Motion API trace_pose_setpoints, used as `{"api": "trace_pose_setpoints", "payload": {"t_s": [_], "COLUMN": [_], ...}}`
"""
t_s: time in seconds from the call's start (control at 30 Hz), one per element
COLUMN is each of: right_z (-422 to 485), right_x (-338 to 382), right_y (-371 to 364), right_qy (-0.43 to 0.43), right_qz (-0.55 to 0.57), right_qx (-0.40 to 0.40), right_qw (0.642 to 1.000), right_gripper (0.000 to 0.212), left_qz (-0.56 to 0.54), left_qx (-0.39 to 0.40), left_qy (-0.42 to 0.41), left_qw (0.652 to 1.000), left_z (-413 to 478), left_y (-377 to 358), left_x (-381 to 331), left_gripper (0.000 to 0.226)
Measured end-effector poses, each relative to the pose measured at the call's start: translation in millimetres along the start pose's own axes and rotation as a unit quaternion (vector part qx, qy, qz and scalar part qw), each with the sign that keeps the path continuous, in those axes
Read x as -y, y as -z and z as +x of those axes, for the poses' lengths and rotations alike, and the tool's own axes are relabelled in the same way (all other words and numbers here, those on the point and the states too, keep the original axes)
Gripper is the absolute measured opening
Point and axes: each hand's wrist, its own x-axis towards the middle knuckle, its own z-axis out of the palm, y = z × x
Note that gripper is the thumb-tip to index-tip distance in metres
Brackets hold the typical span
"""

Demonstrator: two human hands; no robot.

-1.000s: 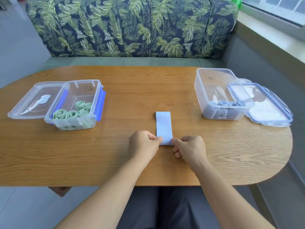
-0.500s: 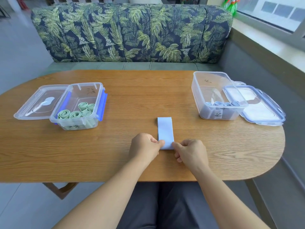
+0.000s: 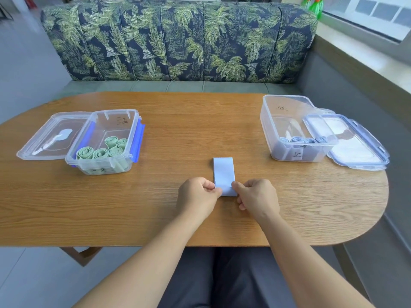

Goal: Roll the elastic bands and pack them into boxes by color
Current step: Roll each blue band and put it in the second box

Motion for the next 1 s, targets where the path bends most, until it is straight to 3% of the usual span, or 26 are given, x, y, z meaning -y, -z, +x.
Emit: {"api": "trace_pose_setpoints", "payload": {"t_s": [0.27, 0.63, 1.0], "right_z": [3.3, 3.6, 5.0], "right_x": [-1.9, -6.2, -6.4], "right_y": [-2.7, -1.6, 1.3], "right_qy": [-0.001, -0.015, 0.011], "right_qz": [0.028, 0.155, 0.130], "right_qx": [-0.005, 0.048, 0.061], "right_qw": [1.000, 0.987, 0.990], "right_gripper": [0.040, 0.014, 0.013], "left_qz": [0.041, 0.042, 0.027], "left_qx": [0.004, -0.016, -0.020], "left_qy": [0.030, 0.034, 0.018], "left_qw": [0.999, 0.998, 0.999], "left_z": [13.1, 18.4, 15.5], "left_y": [0.8, -2.2, -3.9], "left_x": [-7.3, -12.2, -7.2], "left_gripper": [0.016, 0.017, 0.016]}}
